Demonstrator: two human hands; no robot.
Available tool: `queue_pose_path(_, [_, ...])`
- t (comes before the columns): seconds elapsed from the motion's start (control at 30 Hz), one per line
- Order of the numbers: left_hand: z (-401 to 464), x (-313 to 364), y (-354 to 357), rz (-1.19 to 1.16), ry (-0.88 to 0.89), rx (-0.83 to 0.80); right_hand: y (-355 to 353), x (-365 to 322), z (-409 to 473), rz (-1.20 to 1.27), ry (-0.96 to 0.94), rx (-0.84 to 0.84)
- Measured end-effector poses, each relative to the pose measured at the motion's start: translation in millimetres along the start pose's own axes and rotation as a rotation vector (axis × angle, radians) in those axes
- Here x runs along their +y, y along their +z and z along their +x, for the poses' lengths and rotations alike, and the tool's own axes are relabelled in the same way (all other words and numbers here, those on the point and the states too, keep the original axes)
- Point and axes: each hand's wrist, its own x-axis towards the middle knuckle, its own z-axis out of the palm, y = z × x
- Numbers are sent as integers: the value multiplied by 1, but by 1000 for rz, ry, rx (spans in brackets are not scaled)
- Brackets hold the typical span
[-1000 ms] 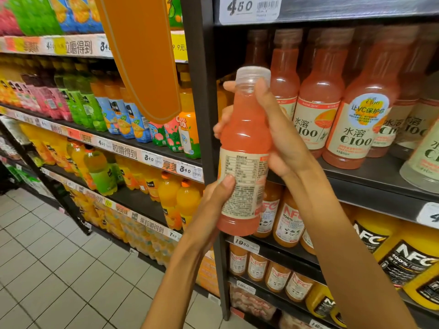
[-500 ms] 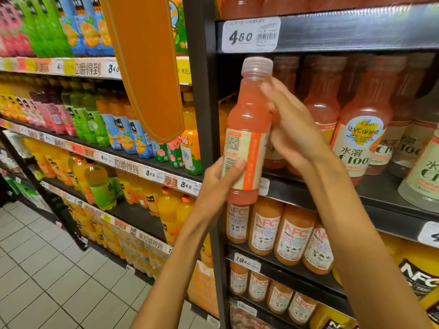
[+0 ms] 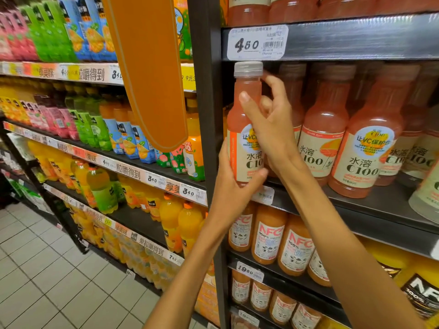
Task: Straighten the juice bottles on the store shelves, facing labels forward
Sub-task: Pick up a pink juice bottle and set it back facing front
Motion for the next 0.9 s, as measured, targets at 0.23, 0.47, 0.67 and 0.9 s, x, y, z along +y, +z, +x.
queue_pose_path(0.23, [0,-10,18,186,16,122,0,15,4,-161,-65,68])
queue_pose_path(0.47, [7,-13,22,199,11,132,-16,8,1,-594,-244,108])
queue_pose_path(0.67, [19,-13,27,232,-52,117,-29,15,-7,-759,-205,-51])
queue_pose_path(0.9, [9,-15,43,344,-30,239,-29,34,-13,-1168,-498,178])
